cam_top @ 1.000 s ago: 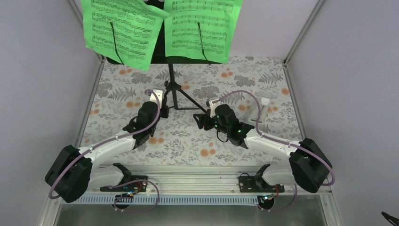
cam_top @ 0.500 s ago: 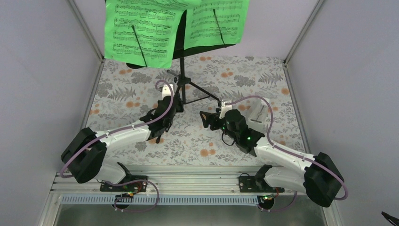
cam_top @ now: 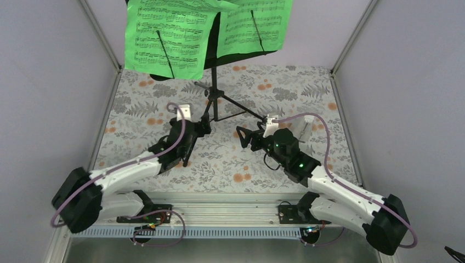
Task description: Pack up the instrument practice props
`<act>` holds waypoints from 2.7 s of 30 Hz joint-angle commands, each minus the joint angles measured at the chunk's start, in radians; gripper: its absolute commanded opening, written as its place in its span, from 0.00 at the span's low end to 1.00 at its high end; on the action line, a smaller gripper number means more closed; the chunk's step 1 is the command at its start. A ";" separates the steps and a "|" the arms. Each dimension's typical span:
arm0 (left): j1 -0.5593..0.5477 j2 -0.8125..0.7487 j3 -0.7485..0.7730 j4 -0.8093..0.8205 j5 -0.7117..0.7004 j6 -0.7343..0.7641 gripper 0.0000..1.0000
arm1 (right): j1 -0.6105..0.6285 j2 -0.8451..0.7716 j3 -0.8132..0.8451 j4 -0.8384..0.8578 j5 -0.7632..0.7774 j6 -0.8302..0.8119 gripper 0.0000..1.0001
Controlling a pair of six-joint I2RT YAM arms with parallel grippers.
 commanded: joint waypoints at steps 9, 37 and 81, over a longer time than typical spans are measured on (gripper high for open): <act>0.334 -0.448 0.065 -0.268 0.679 0.270 1.00 | -0.007 0.027 0.444 -0.150 -0.226 -0.112 1.00; 0.609 -0.450 0.608 -0.658 1.202 0.209 0.91 | -0.009 0.599 1.224 -0.251 -0.400 0.032 0.89; 0.610 -0.167 0.751 -0.298 1.233 0.007 0.02 | -0.010 0.725 1.232 0.013 -0.540 0.150 0.04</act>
